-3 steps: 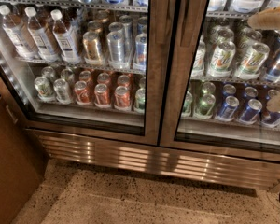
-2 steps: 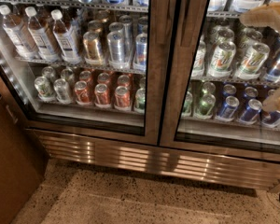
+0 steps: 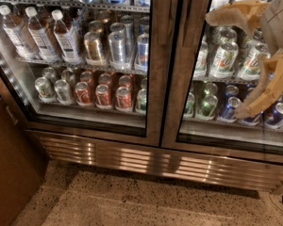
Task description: Open right fridge door
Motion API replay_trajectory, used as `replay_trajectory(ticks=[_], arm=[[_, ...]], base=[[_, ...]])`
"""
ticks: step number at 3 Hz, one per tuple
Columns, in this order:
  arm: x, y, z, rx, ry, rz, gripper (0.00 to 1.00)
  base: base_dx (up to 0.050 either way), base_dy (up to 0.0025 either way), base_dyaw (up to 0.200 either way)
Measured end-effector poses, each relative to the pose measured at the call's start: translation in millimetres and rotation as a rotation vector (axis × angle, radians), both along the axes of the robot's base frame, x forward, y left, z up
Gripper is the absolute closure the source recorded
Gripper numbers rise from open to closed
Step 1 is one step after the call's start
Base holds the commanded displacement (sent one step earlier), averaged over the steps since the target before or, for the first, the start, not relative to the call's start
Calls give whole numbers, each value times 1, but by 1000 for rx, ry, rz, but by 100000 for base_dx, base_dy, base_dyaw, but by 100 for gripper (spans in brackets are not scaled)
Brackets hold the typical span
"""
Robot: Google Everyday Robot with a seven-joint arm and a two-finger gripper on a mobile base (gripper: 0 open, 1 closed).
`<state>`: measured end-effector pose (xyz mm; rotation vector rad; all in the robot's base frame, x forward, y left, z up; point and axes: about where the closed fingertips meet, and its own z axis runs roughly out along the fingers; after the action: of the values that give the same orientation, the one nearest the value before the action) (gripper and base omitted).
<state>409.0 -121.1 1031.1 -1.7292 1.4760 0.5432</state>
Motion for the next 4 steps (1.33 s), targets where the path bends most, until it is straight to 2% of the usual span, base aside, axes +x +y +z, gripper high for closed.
replay_trajectory(ticks=[1, 2, 3, 4], arm=[[0, 0, 0, 0, 0, 0, 0], [4, 6, -14, 6, 34, 15, 0], [10, 9, -43, 19, 100, 18, 0], [10, 10, -42, 22, 99, 21, 0]], base=[[0, 0, 0], [0, 0, 0], [0, 0, 0], [0, 0, 0]])
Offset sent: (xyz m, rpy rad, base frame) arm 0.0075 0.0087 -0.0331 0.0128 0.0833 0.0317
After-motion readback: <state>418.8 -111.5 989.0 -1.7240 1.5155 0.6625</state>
